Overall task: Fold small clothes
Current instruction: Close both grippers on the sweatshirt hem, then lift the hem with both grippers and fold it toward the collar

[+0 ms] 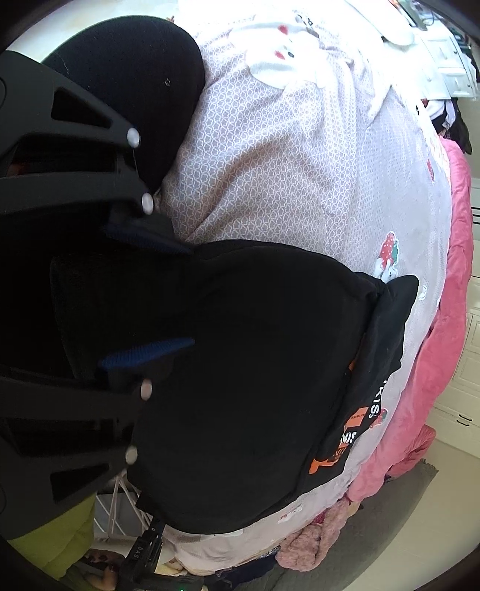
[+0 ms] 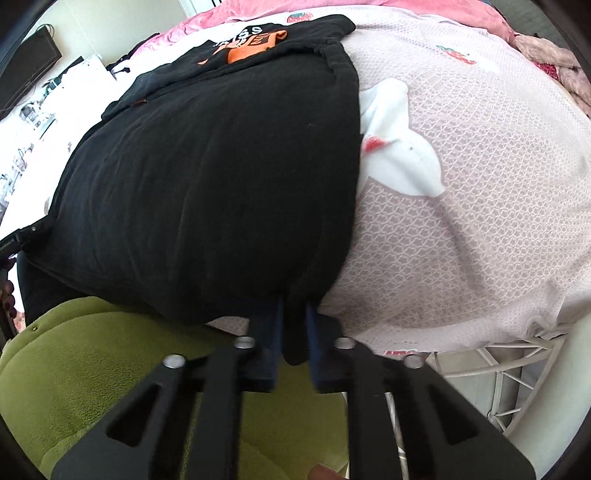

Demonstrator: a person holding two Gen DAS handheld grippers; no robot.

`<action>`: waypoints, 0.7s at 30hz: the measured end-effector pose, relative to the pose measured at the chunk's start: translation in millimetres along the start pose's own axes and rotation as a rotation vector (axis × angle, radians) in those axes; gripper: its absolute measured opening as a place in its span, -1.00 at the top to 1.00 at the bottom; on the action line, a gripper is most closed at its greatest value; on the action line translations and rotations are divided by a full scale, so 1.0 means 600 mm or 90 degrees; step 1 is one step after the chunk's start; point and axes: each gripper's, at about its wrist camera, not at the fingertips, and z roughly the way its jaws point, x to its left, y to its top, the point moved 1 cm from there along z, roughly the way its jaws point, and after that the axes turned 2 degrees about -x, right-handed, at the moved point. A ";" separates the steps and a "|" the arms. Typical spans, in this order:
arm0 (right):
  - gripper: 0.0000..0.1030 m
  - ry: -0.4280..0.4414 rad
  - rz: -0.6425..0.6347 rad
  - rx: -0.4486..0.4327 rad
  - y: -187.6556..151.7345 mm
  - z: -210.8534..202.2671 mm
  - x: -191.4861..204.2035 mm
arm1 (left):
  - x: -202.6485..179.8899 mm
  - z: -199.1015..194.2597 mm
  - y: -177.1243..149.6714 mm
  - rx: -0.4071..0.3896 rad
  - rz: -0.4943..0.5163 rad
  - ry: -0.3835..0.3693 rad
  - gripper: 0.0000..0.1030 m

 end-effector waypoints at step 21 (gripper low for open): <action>0.93 0.050 -0.004 -0.316 0.202 -0.163 -0.042 | 0.029 -0.078 0.171 -0.172 -0.042 -0.015 1.00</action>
